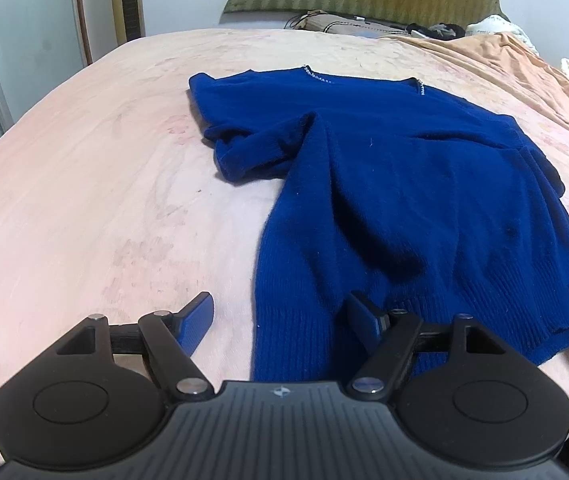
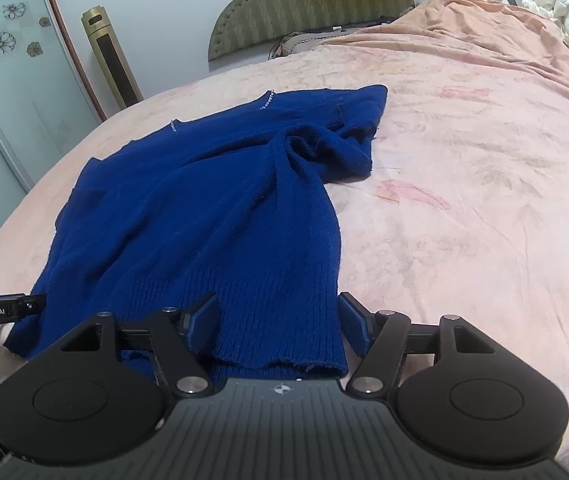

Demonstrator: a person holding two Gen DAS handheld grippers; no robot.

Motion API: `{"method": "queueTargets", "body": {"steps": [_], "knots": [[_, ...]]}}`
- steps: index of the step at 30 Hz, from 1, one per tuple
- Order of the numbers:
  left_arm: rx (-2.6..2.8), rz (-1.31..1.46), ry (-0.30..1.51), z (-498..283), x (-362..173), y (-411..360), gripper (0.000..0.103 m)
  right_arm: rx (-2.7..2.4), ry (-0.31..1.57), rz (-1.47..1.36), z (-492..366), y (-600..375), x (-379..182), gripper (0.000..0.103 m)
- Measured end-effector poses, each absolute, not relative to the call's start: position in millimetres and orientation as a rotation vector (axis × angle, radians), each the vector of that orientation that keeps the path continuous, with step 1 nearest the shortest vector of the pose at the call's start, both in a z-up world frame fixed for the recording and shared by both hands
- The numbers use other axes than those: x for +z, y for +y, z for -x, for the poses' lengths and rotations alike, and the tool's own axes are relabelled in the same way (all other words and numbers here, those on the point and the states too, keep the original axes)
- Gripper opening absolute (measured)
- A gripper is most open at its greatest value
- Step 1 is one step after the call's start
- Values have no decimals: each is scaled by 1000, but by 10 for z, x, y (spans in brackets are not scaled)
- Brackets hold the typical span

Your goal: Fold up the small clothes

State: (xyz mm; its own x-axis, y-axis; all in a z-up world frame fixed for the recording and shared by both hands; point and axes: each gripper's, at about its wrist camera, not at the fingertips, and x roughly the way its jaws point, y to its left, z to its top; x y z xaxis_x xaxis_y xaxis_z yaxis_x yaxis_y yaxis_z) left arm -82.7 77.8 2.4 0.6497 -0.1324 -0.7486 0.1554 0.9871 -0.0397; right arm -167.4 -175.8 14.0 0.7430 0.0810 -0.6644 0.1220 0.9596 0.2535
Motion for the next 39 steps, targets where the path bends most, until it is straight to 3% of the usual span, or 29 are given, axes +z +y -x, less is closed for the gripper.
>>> {"method": "queueTargets", "body": {"steps": [9, 16, 17, 19, 22, 39], "knots": [[-224, -15, 871, 884, 74, 791, 74, 3, 742, -249, 1698, -1660, 148, 69], [-325, -51, 882, 1030, 50, 696, 72, 23, 749, -143, 1696, -1470, 138, 37], [-330, -61, 875, 1051, 45, 672, 68, 29, 749, -134, 1695, -1451, 138, 33], [-343, -73, 862, 1084, 48, 634, 45, 41, 745, -121, 1699, -1419, 145, 23], [-360, -72, 858, 1090, 78, 591, 13, 49, 734, -99, 1701, -1389, 163, 21], [-354, -130, 808, 1160, 215, 484, 11, 55, 654, -110, 1841, -1416, 380, 20]]}}
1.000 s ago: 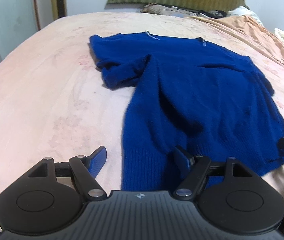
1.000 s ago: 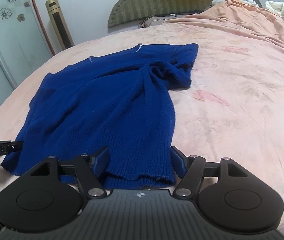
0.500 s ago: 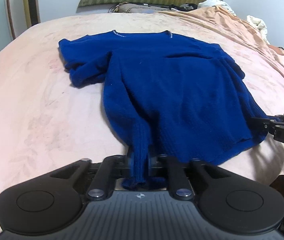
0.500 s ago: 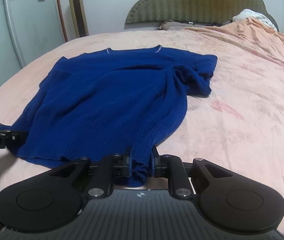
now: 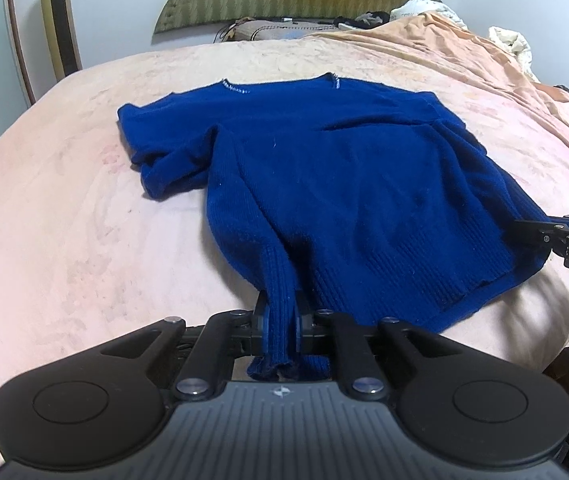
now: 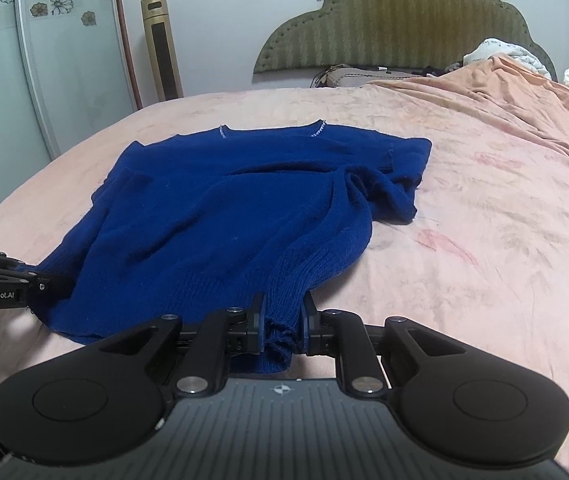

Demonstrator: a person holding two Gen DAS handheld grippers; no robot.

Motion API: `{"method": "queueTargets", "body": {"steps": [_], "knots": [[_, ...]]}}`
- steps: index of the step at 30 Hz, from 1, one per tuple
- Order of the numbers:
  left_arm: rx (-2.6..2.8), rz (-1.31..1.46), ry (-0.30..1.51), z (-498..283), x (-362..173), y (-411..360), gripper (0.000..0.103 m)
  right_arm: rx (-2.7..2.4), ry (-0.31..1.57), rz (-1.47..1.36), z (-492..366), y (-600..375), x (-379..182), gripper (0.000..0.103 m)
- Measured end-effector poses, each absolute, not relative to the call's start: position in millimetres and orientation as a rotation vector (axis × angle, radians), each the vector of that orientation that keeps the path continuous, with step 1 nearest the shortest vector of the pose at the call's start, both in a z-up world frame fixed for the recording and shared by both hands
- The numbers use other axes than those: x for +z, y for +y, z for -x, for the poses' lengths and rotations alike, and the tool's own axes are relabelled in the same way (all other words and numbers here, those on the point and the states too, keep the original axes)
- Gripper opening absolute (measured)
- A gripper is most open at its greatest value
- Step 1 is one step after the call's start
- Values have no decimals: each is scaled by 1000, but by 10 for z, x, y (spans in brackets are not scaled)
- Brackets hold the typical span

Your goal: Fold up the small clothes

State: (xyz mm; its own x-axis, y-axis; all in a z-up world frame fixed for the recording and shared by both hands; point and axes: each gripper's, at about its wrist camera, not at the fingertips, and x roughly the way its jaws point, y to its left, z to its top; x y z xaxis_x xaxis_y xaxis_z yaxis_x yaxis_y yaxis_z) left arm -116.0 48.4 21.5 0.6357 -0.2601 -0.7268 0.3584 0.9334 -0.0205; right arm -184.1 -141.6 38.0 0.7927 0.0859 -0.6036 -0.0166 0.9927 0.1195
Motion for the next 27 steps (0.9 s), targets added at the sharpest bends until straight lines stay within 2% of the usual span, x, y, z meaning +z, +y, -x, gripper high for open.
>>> {"method": "queueTargets", "body": {"steps": [19, 27], "knots": [[-511, 27, 615, 1564, 1040, 1135, 10, 262, 503, -201, 2333, -1676, 1097, 19], [-571, -17, 561, 1656, 1234, 1173, 10, 354, 510, -207, 2451, -1757, 1206, 19]]}}
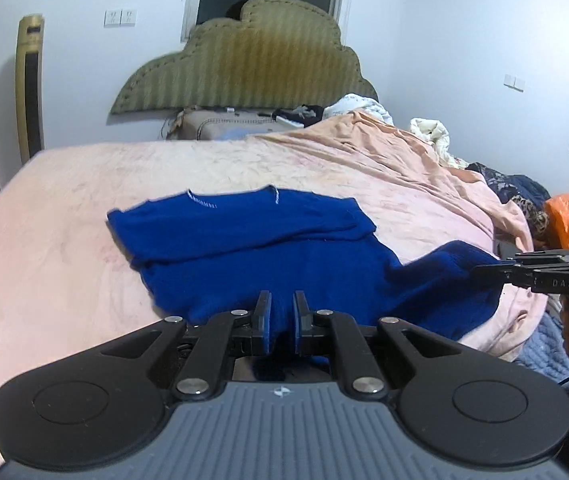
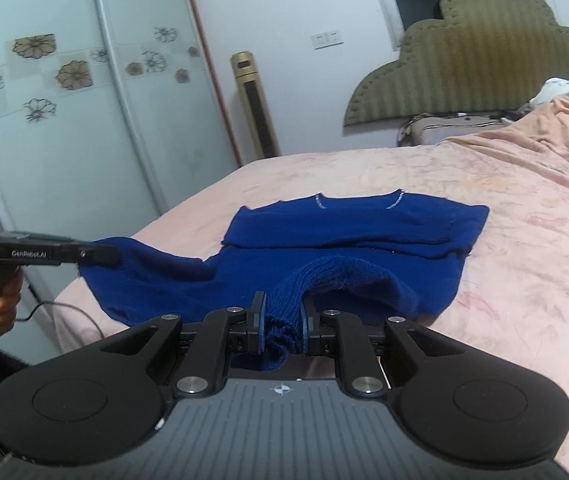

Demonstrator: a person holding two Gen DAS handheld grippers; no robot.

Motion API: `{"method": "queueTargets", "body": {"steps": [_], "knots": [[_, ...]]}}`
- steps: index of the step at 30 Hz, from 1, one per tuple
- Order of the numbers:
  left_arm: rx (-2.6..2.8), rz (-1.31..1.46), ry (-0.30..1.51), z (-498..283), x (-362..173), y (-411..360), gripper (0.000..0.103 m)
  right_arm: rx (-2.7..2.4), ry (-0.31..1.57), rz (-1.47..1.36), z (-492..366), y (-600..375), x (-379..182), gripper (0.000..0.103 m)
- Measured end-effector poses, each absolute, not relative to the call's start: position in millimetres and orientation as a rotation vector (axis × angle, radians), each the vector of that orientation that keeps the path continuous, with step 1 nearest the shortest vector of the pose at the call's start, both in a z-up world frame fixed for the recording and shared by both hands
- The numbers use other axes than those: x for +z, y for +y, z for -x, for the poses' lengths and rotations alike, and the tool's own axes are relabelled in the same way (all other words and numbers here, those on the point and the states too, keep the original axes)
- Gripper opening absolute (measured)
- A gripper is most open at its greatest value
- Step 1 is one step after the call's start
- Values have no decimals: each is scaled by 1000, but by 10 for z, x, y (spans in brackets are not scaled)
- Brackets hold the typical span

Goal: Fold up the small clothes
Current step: 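Lift the hem with both grippers and fold it over toward the collar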

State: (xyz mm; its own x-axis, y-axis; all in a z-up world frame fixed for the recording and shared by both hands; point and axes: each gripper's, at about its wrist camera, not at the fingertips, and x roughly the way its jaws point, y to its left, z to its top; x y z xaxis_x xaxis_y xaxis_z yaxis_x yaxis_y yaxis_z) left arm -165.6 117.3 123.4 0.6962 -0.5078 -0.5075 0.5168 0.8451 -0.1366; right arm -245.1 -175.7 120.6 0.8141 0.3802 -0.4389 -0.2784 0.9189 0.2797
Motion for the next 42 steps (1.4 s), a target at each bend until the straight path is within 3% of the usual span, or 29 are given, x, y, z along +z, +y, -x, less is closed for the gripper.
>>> {"method": "queueTargets", "body": {"steps": [8, 9, 10, 11, 12, 14, 15, 16, 22, 23, 24, 25, 26, 27, 28, 42], "knots": [[-483, 29, 631, 1168, 1142, 1169, 10, 294, 533, -273, 2066, -1834, 1079, 9], [-494, 27, 662, 1132, 1102, 1173, 10, 268, 545, -277, 2018, -1840, 1048, 9], [-504, 23, 688, 1116, 1056, 1188, 10, 260, 570, -294, 1982, -1874, 1004, 20], [-515, 9, 726, 1097, 991, 1203, 12, 259, 599, -314, 1960, -1916, 948, 19], [-521, -7, 769, 1082, 912, 1211, 19, 261, 634, -335, 1948, -1958, 880, 25], [-508, -30, 846, 1088, 727, 1216, 47, 288, 707, -367, 1950, -1992, 718, 46], [-496, -44, 872, 1112, 635, 1215, 72, 298, 748, -370, 1964, -1980, 632, 58], [-485, -65, 887, 1152, 527, 1207, 80, 306, 787, -367, 1982, -1954, 551, 62], [-504, -131, 973, 1370, 123, 1158, 81, 465, 923, -453, 2098, -1688, 183, 62], [-511, -144, 964, 1405, 118, 1141, 81, 495, 923, -433, 2118, -1606, 178, 62], [-527, -150, 962, 1425, 123, 1117, 79, 511, 922, -413, 2125, -1546, 182, 52], [-540, -141, 958, 1447, 145, 1101, 57, 513, 928, -395, 2118, -1509, 181, 36], [-565, -122, 961, 1448, 170, 1103, 42, 501, 932, -373, 2109, -1489, 181, 26], [-586, -101, 973, 1431, 198, 1114, 16, 494, 926, -371, 2102, -1497, 194, 19], [-594, -80, 983, 1410, 212, 1128, 9, 500, 914, -384, 2109, -1519, 217, 16], [-586, 175, 690, 1206, 1014, 1516, 7, 409, 560, -610, 2019, -2101, 909, 12]]}}
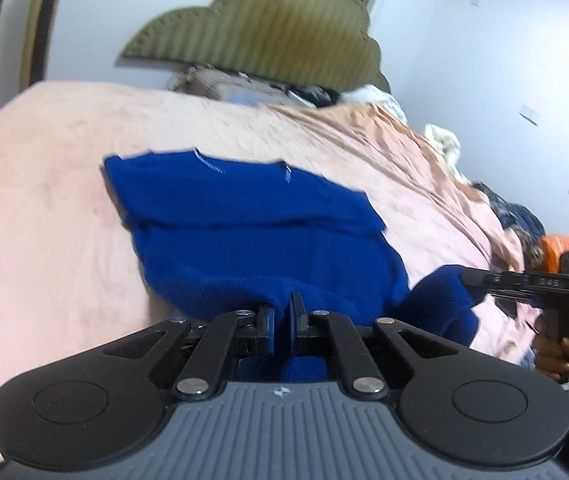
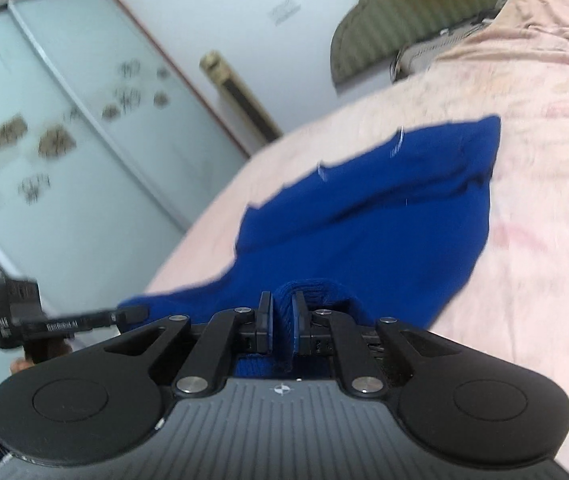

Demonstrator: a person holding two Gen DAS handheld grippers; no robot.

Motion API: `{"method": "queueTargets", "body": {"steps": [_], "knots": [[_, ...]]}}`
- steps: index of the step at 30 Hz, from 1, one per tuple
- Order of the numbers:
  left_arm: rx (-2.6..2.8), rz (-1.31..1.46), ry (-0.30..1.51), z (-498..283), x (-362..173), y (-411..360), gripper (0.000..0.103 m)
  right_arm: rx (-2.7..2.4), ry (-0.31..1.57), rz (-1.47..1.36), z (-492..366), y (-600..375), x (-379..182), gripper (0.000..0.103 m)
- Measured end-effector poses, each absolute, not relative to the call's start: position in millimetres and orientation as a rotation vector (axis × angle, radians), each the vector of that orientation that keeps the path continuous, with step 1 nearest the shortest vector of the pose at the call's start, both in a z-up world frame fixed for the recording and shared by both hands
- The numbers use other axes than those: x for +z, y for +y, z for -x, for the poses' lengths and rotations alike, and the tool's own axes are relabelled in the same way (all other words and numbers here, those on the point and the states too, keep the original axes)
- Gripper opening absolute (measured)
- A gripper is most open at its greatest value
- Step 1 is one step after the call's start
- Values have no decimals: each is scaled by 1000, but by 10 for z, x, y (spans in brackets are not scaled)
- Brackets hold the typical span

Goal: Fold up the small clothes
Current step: 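Lift the hem with both grippers and fold it over toward the collar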

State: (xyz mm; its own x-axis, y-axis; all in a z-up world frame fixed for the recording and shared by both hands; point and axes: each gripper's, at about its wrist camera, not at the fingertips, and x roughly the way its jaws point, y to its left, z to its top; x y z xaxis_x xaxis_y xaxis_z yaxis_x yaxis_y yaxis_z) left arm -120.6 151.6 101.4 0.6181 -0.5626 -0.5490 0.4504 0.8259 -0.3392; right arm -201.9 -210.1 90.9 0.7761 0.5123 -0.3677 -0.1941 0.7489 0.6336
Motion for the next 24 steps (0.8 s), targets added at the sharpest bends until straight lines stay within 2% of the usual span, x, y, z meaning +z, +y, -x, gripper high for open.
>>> {"method": "queueTargets", "body": {"steps": [12, 24], "knots": [[-532, 184, 610, 635, 1221, 1199, 7, 250, 468, -564, 1567, -2211, 1121, 12], [-521, 264, 592, 205, 1521, 1263, 7, 166, 395, -598, 1260, -2449, 1320, 12]]}}
